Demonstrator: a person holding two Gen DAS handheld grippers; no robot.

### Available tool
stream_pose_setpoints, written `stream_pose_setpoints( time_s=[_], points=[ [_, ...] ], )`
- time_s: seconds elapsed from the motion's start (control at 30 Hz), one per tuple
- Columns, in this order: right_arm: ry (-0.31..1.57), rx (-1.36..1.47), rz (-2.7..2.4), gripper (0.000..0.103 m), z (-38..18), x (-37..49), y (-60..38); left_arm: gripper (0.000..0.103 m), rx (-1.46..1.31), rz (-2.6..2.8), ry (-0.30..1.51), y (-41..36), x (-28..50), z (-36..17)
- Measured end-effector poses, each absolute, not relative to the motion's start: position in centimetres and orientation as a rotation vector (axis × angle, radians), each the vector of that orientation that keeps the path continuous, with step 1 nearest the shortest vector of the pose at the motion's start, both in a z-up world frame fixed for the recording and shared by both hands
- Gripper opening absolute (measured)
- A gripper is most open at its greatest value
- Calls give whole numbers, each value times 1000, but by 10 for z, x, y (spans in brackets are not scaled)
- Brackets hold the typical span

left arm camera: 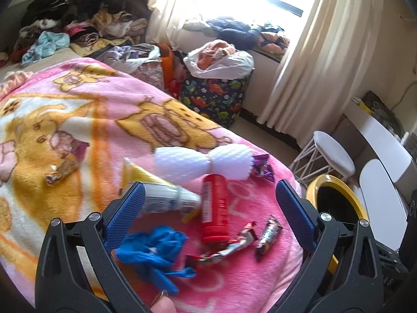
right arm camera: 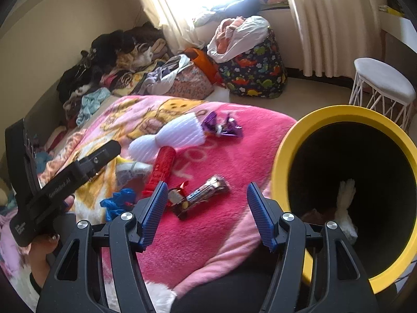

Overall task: Collect trash
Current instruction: 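Return both tools to the remaining trash on the blanket, then grasp the yellow-white snack bag with the left tool while the right tool grasps the chocolate bar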

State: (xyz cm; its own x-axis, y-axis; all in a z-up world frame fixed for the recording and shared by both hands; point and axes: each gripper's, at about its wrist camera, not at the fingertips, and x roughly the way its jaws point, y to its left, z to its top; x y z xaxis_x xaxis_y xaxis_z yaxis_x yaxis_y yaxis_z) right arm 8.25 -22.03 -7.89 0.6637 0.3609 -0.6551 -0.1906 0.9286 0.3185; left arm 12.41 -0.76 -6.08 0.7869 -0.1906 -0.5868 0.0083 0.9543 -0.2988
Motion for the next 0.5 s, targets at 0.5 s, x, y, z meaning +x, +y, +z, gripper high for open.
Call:
stream_pose_setpoints(
  time_s=[0.5],
  points=[
    [890, 137, 267, 58, -102, 109, -176, 92, -384, -28, 693, 49, 129, -83]
  ],
)
